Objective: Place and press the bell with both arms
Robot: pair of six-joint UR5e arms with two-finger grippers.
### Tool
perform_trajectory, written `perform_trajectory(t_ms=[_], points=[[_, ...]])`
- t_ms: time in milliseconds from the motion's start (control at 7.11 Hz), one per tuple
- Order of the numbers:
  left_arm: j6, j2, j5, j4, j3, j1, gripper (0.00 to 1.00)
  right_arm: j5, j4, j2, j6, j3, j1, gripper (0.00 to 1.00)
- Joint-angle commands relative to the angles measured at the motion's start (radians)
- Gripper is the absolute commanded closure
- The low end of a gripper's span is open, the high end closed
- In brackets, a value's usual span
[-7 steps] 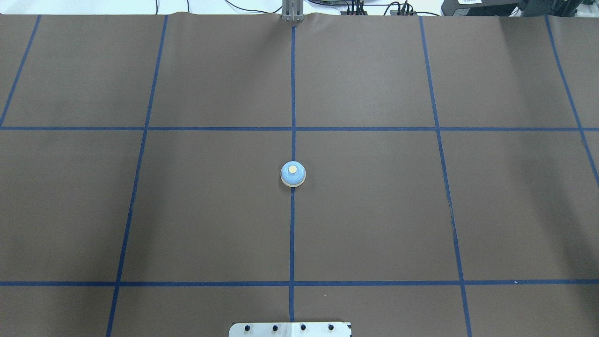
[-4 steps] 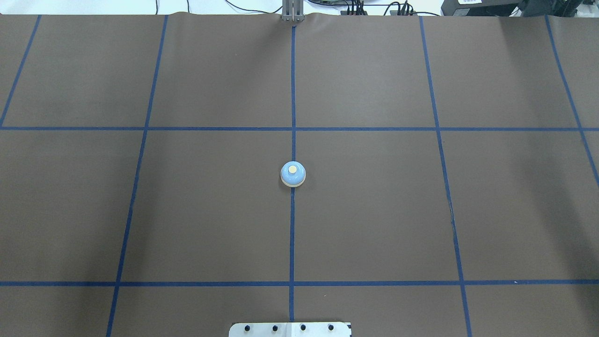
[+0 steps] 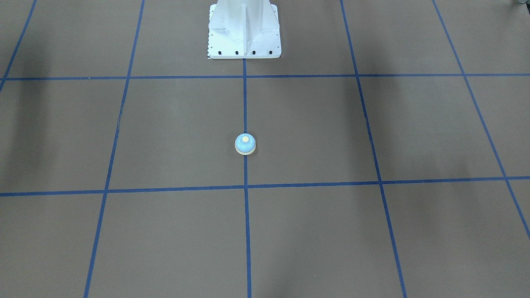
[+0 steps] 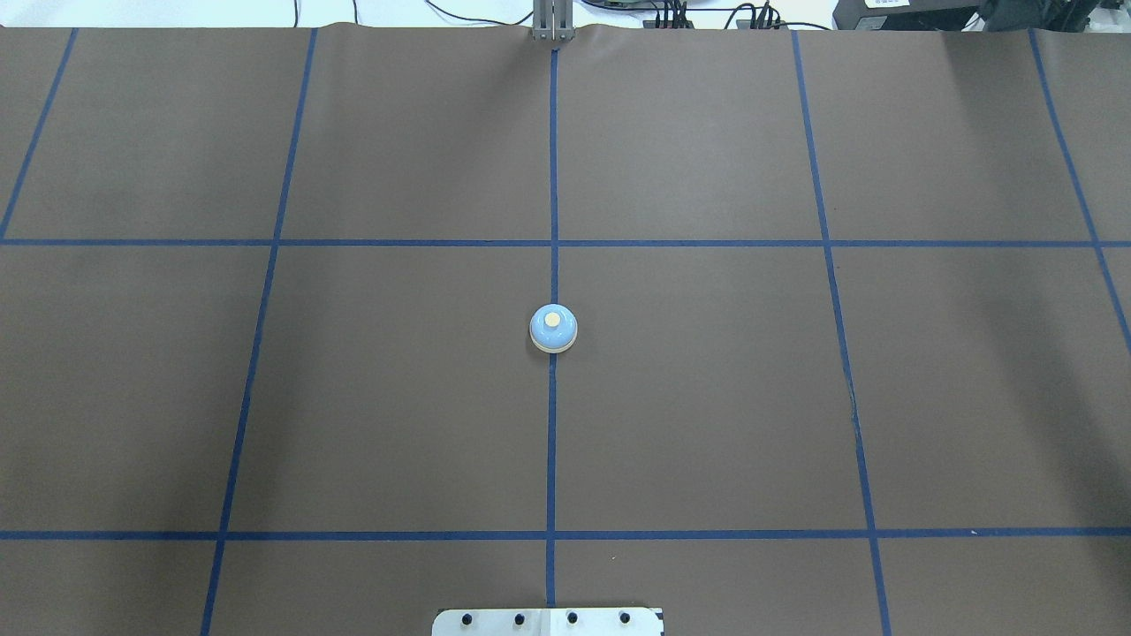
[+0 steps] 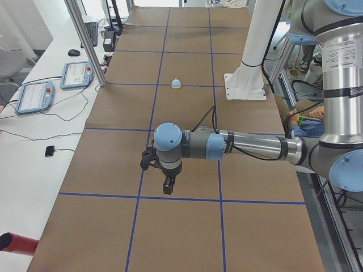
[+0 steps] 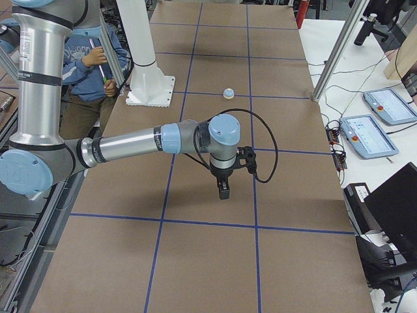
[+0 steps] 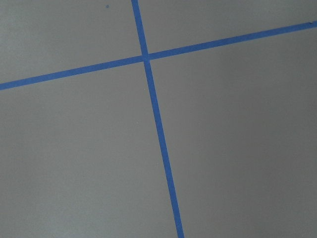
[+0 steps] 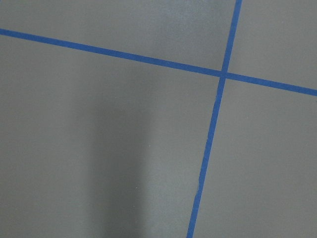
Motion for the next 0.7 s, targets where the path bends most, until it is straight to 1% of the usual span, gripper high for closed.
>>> perform_trajectory(t_ms=[0, 422, 563], points=[[0.000, 0.003, -0.002, -0.006, 0.001, 0.000, 0.00, -0.001, -0.005, 0.004, 0.005, -0.005, 0.003, 0.00], [0.005, -0.008, -0.002, -0.027, 0.035, 0.000, 0.00, -0.009, 0.002, -0.003, 0.008, -0.015, 0.002, 0.00], [-0.003, 0.009, 0.004, -0.035, -0.043, -0.003, 0.00, -0.009, 0.005, -0.002, 0.008, -0.017, 0.002, 0.00]])
